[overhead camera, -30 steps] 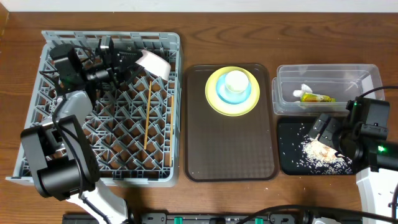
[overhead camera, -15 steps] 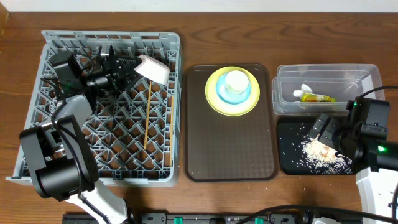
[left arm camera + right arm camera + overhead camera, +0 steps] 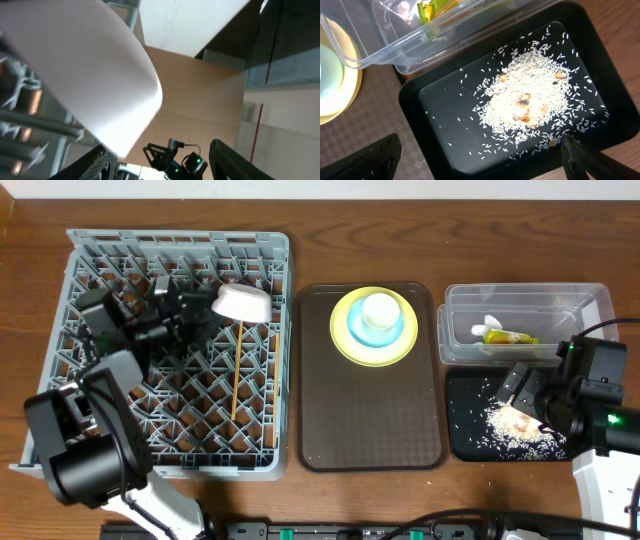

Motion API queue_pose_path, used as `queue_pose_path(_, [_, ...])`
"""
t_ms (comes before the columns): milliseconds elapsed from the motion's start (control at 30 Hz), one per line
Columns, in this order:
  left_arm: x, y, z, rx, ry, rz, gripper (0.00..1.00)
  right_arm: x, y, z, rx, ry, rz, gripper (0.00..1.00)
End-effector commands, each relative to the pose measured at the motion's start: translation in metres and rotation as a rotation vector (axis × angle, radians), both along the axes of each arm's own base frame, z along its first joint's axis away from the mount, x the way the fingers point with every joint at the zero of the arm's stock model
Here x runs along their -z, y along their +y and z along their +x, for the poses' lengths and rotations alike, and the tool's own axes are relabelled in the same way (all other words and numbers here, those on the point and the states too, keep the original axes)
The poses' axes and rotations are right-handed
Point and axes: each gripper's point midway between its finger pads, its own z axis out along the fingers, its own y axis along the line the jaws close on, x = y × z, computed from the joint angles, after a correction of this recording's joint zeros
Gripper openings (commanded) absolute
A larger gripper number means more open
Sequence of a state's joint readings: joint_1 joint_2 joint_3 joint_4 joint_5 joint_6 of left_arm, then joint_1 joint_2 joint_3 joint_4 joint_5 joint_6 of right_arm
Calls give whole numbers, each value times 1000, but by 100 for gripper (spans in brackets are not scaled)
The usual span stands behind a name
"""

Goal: Sort waste into correct bins and load items into the dishwasher
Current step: 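Release the bowl in the rack and raise the left gripper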

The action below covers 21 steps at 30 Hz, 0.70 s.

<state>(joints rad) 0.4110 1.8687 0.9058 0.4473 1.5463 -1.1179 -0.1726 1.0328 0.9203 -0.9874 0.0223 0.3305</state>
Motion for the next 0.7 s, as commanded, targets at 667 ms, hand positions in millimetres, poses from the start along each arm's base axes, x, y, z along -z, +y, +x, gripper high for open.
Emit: queue_pose_path(667, [-201, -4, -58, -328, -479, 322, 68, -4, -3, 1, 14, -12, -3, 99])
